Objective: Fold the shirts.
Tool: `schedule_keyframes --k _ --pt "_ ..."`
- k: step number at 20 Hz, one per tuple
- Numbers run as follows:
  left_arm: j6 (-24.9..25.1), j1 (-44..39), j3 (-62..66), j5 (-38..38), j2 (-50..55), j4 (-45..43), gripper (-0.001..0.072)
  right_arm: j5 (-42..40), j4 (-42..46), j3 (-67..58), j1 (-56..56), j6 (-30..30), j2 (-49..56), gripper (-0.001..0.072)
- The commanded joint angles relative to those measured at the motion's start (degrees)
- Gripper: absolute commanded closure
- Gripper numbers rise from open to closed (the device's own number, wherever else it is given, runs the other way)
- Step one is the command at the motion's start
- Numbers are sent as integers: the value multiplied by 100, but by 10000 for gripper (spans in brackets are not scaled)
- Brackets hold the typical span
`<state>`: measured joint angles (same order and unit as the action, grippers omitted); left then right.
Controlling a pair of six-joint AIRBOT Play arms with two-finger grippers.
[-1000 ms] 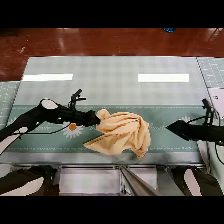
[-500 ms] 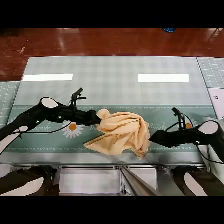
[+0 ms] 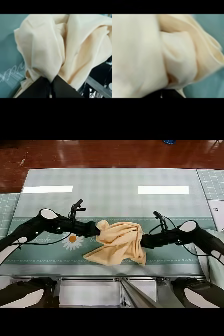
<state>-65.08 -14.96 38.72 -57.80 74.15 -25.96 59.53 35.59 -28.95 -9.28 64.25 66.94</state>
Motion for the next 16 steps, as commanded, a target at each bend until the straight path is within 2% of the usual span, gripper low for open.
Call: schedule_keyframes --k 1,3,5,7,12,14,16 --pt "17 592 422 -448 -94 2 686 581 -4 -861 -136 -221 184 695" --pt "-2 1130 1141 -772 -398 7 686 929 682 -2048 223 334 -122 695" --pt "-61 1493 2090 -758 -841 74 686 1097 1235 -3665 533 807 -420 695" --pt "-55 1729 3224 -723 -1211 105 687 1414 1440 -5458 649 1187 -525 695" --pt "-98 2199 5995 -763 -1829 -96 686 1777 1993 -8880 411 1469 -647 695" --pt "-164 2267 6736 -957 -2041 -498 686 1762 2050 -9536 411 1484 -802 695" --pt "-219 2269 7060 -1419 -2326 -968 686 1744 2151 -9547 411 1478 -1172 695"
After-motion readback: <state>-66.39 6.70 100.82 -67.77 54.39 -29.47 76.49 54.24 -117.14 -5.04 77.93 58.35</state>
